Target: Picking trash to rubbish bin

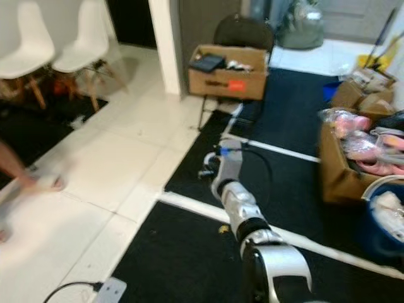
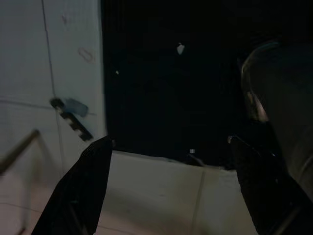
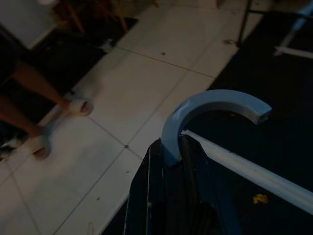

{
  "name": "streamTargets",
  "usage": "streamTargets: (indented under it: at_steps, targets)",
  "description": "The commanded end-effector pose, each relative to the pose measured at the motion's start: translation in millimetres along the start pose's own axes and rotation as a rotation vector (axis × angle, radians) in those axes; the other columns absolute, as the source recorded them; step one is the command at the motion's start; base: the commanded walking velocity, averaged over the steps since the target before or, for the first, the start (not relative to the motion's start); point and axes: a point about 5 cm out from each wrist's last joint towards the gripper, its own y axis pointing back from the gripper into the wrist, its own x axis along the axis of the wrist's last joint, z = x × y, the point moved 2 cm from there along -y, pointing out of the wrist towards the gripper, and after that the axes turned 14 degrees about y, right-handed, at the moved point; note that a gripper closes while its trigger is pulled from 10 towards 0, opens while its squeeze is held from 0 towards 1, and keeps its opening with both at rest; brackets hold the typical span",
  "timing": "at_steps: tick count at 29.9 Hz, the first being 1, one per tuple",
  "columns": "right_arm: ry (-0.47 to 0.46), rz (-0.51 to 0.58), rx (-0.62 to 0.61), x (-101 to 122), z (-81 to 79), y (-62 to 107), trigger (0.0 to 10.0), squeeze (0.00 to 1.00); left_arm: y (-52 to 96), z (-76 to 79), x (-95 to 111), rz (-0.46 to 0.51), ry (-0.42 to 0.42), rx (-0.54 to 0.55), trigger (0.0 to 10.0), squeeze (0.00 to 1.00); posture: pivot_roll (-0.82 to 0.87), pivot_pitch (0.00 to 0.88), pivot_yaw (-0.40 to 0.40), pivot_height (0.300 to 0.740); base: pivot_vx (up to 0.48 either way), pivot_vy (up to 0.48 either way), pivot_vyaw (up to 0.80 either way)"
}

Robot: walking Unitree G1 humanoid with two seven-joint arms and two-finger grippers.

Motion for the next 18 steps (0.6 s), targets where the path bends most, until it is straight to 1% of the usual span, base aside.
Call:
streamTargets:
  at_steps: [1, 9, 12, 13, 18]
  targets:
    - [-0.008, -0.026, -0.030, -6.4, 11.1, 4.0, 10.0, 0.00, -0.8, 2.0, 6.1, 0.017, -0.012, -0.008, 10.0, 0.00, -0.03, 0.021, 0.080, 0.740, 0.480, 0.000, -0.80]
    - [-0.002, -0.021, -0.029, -4.4, 11.9, 3.6, 10.0, 0.00, -0.9, 2.6, 6.4, 0.017, -0.016, -0.011, 10.0, 0.00, -0.03, 0.021, 0.076, 0.740, 0.480, 0.000, -0.80]
    - [0.002, -0.009, -0.018, -1.2, 9.8, 2.4, 10.0, 0.00, -1.0, 3.3, 6.5, 0.017, -0.015, -0.013, 10.0, 0.00, -0.03, 0.017, 0.069, 0.740, 0.480, 0.000, 0.00]
    - [0.018, -0.011, -0.010, -0.7, 8.2, 1.8, 10.0, 0.00, -1.0, 3.8, 6.5, 0.017, -0.016, -0.013, 10.0, 0.00, -0.03, 0.014, 0.064, 0.740, 0.480, 0.000, 0.00]
    - [0.020, -0.011, 0.000, -0.7, 6.2, 1.4, 10.0, 0.00, -1.1, 4.9, 6.3, 0.016, -0.018, -0.015, 10.0, 0.00, -0.03, 0.012, 0.058, 0.740, 0.480, 0.000, 0.00]
